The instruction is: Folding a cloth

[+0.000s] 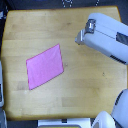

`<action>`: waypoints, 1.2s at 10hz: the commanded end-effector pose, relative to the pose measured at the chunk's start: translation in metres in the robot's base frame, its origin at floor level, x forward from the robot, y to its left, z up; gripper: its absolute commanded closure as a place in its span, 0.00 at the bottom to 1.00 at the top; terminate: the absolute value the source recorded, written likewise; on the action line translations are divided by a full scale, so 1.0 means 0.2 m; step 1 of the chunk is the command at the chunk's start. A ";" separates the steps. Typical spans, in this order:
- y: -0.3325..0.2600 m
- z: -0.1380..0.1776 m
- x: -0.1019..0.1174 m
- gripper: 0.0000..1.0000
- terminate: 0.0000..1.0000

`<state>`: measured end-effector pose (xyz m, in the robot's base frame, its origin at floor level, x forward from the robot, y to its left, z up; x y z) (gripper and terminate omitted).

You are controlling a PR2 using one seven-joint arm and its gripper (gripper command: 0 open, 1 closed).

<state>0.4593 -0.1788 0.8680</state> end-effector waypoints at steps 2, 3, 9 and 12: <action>0.56 -0.16 -0.12 0.00 0.00; 0.62 -0.19 -0.14 0.00 0.00; 0.87 -0.50 -0.19 0.00 0.00; 0.95 -0.60 -0.19 0.00 0.00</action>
<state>0.4186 -0.0155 0.7868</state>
